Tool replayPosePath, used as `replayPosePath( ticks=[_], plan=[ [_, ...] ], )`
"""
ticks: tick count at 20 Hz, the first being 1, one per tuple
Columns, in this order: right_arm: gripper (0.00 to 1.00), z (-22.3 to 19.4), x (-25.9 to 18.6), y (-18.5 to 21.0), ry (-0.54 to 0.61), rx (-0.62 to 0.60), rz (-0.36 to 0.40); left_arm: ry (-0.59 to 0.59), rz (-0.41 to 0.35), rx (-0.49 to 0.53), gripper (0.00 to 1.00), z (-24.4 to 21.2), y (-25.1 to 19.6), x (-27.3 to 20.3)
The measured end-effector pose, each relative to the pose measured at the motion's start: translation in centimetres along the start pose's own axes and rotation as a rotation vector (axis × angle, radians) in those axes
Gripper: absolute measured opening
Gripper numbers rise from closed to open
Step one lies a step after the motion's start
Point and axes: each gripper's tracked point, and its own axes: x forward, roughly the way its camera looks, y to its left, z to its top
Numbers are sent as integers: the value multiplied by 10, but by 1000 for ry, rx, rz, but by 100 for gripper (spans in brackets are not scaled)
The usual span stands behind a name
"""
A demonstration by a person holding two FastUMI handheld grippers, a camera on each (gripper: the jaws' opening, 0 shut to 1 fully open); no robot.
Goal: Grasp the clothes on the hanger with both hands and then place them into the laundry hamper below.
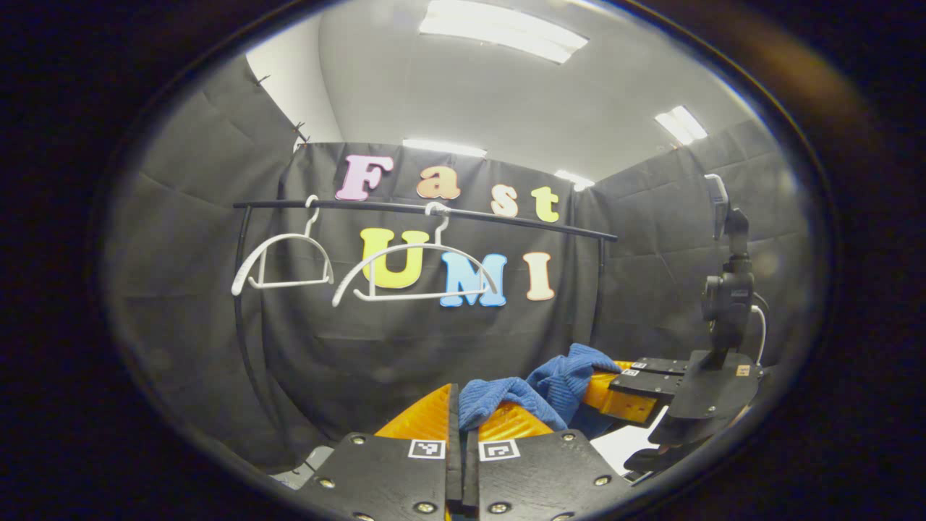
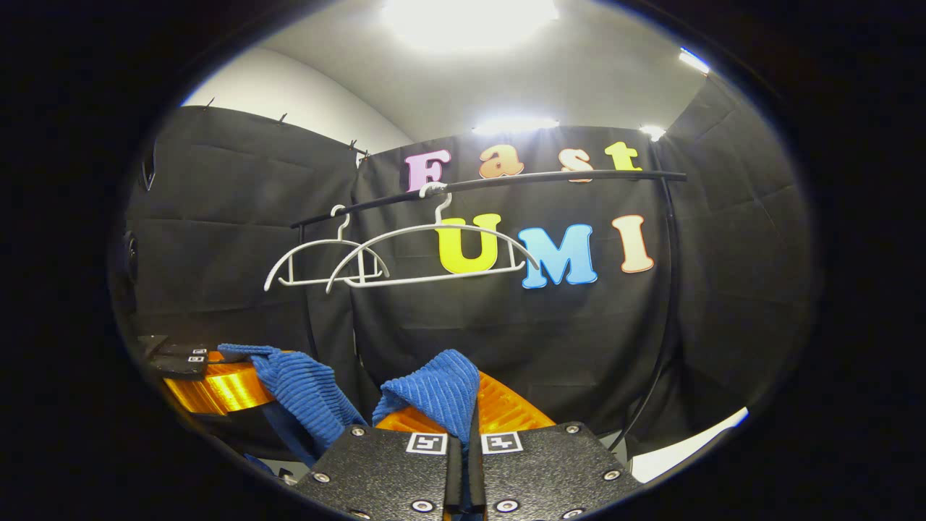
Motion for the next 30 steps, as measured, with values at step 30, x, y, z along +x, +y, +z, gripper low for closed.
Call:
replayPosePath(
  ticks=[30],
  plan=[
    [7, -347, -16, -7, 676, -69, -25, 692, 228, -56, 2, -387, 76, -27]
  ],
)
